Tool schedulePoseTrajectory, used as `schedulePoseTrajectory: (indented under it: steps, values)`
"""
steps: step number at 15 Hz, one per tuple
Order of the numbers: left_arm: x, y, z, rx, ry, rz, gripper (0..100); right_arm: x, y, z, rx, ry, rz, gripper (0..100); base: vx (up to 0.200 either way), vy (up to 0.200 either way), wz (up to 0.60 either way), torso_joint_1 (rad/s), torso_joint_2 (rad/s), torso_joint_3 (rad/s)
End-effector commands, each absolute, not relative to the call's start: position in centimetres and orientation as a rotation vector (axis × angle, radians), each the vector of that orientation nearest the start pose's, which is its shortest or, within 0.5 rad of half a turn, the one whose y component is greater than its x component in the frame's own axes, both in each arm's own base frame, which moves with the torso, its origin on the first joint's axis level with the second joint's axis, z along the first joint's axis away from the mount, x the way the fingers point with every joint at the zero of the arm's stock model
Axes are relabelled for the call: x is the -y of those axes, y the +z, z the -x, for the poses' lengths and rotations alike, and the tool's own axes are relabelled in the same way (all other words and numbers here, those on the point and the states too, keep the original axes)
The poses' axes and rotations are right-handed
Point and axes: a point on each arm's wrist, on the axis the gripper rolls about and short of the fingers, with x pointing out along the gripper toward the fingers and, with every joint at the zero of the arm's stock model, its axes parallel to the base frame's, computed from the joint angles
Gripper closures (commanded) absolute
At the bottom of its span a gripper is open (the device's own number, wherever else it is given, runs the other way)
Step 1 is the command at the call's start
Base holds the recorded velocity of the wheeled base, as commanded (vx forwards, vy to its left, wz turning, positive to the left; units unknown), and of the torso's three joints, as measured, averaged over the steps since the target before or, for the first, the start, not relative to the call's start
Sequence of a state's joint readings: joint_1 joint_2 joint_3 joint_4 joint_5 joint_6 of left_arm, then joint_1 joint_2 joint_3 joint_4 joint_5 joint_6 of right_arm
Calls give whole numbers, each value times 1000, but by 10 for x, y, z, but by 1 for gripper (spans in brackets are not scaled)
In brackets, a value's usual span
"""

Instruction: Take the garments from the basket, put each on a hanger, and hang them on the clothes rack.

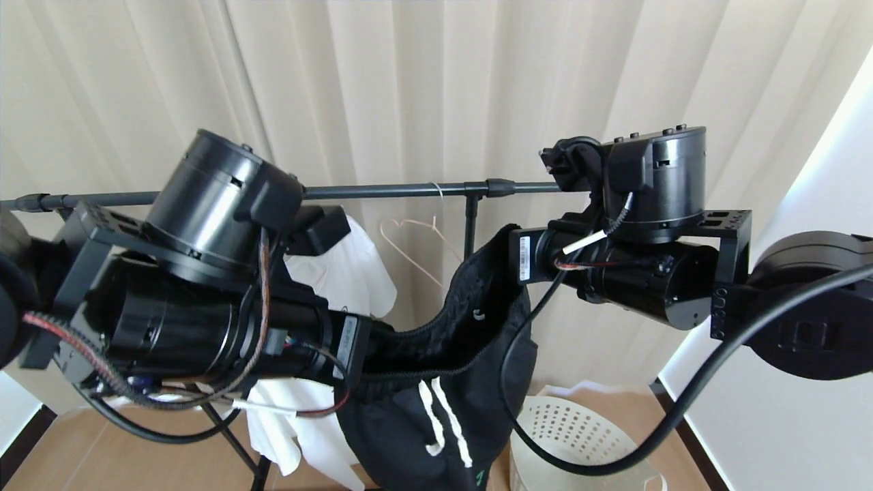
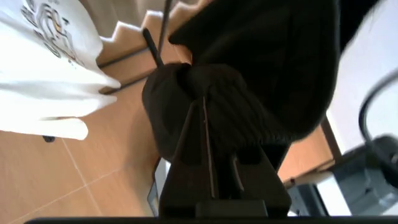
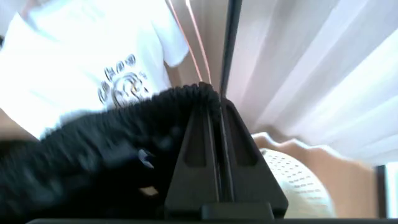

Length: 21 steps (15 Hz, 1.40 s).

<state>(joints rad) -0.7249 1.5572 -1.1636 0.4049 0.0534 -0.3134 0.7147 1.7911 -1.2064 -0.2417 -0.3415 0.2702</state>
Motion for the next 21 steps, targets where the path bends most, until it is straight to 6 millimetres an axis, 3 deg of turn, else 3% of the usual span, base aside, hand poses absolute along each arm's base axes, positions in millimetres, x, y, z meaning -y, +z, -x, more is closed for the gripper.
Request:
schedulePoseTrajectory:
  steps: [1,4,6,8,10,14,18,21]
  values:
    - [178,217,-176,-876,-558,-66,100,-232,226,-279,-339,320,-146,100,0,0,0,0,0,0]
    - [197,207,-174,-899,-599,-65,100,-242,228,-284,-341,318,-244,100,0,0,0,0,0,0]
    - [231,194,-171,-904,-650,-1,100,-251,233,-280,-340,340,-306,100,0,0,0,0,0,0]
    - [252,188,-170,-891,-685,24,100,-253,236,-279,-319,350,-328,100,0,0,0,0,0,0]
    - [259,190,-171,-875,-693,46,100,-254,236,-279,-308,353,-333,100,0,0,0,0,0,0]
    - [252,196,-174,-853,-666,59,100,-251,238,-277,-310,348,-324,100,0,0,0,0,0,0]
    - [223,206,-184,-812,-577,102,100,-235,241,-272,-296,334,-266,100,0,0,0,0,0,0]
    - [195,205,-207,-772,-406,127,100,-215,249,-258,-274,331,-183,100,0,0,0,0,0,0]
